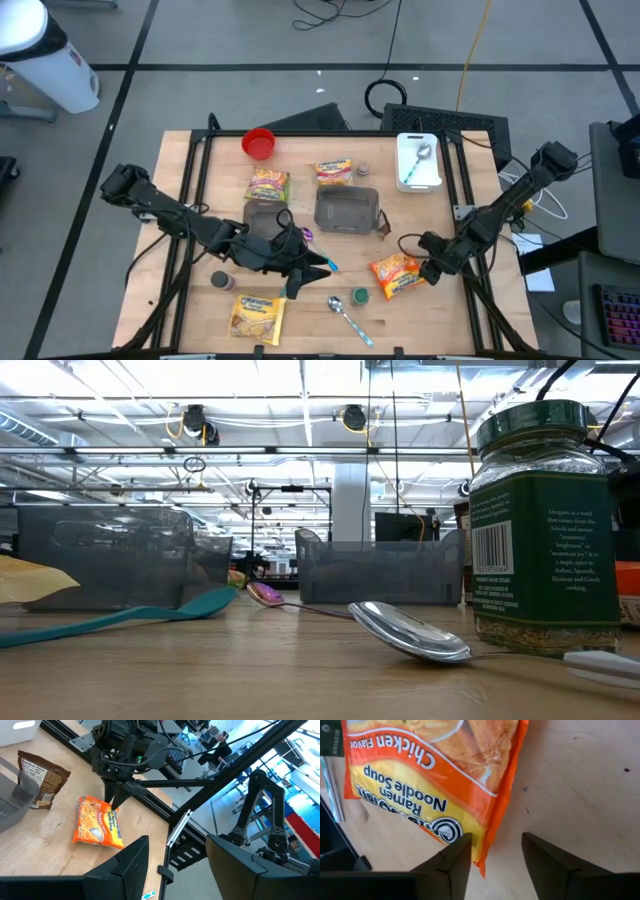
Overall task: Pick & Place Food Item
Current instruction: Put the orange noodle pack into the left black bin
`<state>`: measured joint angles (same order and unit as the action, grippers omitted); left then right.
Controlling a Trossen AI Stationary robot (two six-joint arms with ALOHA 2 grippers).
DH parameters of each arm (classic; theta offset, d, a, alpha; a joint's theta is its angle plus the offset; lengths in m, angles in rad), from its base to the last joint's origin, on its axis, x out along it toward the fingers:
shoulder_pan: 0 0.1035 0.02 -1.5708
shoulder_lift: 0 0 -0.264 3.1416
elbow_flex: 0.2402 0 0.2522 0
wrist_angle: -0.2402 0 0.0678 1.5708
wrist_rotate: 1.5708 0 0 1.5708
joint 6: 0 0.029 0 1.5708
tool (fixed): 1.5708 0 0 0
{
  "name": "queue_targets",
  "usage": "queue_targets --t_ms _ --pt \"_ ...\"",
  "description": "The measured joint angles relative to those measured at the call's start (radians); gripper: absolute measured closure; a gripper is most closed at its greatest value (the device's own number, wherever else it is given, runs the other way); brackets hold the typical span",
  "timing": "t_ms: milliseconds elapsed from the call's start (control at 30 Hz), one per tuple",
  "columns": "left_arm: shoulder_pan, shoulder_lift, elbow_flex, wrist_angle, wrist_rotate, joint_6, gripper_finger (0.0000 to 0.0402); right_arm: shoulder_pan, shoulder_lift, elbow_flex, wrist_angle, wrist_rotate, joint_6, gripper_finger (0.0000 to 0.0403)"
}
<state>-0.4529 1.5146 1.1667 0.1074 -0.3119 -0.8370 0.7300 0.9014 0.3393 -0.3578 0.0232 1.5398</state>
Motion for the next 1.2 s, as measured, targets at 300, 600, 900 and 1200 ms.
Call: queue_targets --t_ms 300,600,900,1200 --pt "0.0 0.0 0.0 0.0 0.0 -0.001 0.0195 0.0 0.001 0.0 0.036 -0.002 -0.016 0.0349" --pt "0.0 0.0 0.0 0.001 0.0 -0.003 0.0195 0.0 0.001 0.0 0.037 -0.001 -0.011 0.0399" --pt "0.0 0.0 0.0 0.0 0.0 0.003 0.0195 0.0 -0.036 0.028 0.033 -0.002 -0.028 0.0402" --pt "0.005 0.0 0.0 -0.001 -0.001 0.031 0.0195 -0.009 -0.056 0.217 -0.263 0.033 -0.154 0.0403"
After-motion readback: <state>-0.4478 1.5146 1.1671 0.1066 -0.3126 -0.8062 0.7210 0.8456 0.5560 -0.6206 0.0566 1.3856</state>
